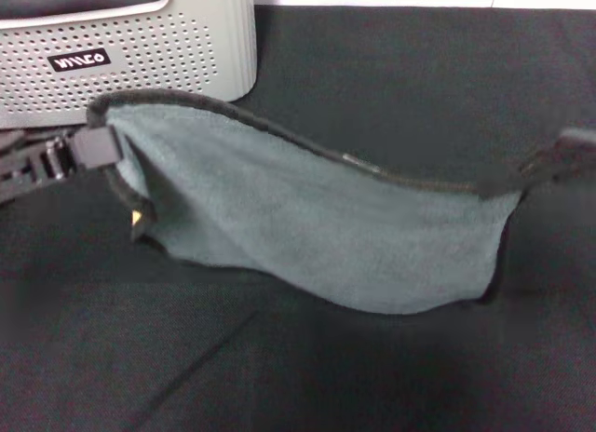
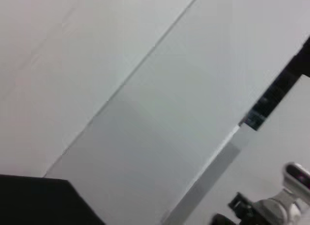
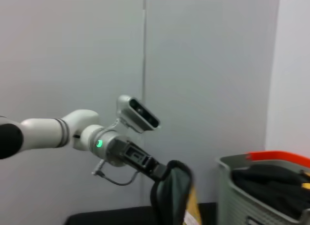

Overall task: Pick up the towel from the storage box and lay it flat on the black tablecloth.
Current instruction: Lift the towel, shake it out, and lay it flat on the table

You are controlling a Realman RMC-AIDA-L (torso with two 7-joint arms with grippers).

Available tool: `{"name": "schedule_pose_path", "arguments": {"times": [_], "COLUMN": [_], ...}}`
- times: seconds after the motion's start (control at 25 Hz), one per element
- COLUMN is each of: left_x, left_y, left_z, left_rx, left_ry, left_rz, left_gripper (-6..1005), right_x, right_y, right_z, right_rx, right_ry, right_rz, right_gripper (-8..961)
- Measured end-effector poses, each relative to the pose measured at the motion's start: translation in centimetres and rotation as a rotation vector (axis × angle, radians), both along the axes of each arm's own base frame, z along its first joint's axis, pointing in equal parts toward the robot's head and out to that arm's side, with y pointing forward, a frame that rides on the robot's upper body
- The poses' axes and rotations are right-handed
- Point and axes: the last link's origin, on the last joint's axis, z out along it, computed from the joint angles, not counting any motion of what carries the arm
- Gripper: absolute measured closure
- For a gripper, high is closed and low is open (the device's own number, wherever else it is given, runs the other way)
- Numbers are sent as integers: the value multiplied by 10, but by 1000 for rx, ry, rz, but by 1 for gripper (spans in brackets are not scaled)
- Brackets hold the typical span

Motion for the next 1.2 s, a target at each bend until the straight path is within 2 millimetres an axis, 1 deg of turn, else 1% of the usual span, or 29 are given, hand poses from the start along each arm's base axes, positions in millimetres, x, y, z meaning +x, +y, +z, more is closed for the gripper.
{"name": "schedule_pose_path", "arguments": {"times": [0.2, 0.4, 0.6, 0.72, 0.8, 0.92, 1.0, 1.12, 1.2], "left_x": [2, -1, 1, 2, 4, 8, 10, 9, 5], "left_y": [-18, -33, -47, -57, -63, -71, -74, -74, -67], "left_z": [-2, -9, -12, -7, 1, 13, 17, 16, 10], "left_rx": [-12, -44, -61, -45, -18, 12, 20, 16, -8], "left_ry": [5, 26, 55, 65, 59, 47, 44, 47, 49], "left_rz": [-29, -24, -38, -43, -53, -90, -105, -101, -81], "left_gripper": [976, 976, 976, 976, 976, 976, 976, 976, 976], "right_x": [-2, -5, -10, -16, -20, -24, -24, -18, -7], "right_y": [-11, -25, -38, -44, -48, -50, -51, -48, -40], "right_z": [-13, -20, -31, -36, -37, -35, -35, -37, -38], "right_rx": [-67, -116, -187, -220, -227, -231, -235, -245, -248], "right_ry": [3, 5, 15, 27, 30, 44, 53, 61, 75], "right_rz": [21, 46, 77, 111, 136, 157, 162, 131, 77], "right_gripper": [950, 950, 949, 949, 949, 949, 948, 948, 948]}}
